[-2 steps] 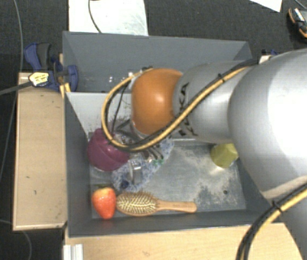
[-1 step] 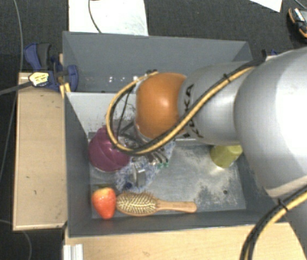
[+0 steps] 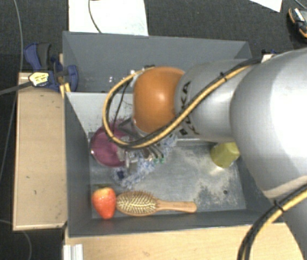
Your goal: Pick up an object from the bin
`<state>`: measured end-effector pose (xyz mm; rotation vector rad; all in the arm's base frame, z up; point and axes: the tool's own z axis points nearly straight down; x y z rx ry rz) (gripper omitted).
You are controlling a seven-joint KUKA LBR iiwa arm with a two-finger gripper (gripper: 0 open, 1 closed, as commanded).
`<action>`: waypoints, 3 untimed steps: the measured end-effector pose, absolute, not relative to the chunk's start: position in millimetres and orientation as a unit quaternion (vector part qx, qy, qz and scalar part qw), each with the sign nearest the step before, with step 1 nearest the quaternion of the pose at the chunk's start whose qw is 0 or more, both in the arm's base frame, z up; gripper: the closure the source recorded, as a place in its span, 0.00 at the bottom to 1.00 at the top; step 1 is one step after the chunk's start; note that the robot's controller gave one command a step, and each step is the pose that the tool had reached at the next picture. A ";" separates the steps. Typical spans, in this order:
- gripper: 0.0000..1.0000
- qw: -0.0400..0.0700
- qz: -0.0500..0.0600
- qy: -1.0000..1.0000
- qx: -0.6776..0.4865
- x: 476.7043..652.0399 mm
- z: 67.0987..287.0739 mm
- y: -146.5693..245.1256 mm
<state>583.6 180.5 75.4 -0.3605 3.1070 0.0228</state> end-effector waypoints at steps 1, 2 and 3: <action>1.00 0.007 0.007 0.993 -0.114 583.6 75.4 180.5; 1.00 0.007 0.009 0.993 -0.116 584.4 74.9 180.3; 1.00 0.007 0.009 0.993 -0.117 586.2 74.2 183.0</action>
Offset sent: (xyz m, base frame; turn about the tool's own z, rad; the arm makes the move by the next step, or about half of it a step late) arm 0.0003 -0.0040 -0.0047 -0.0041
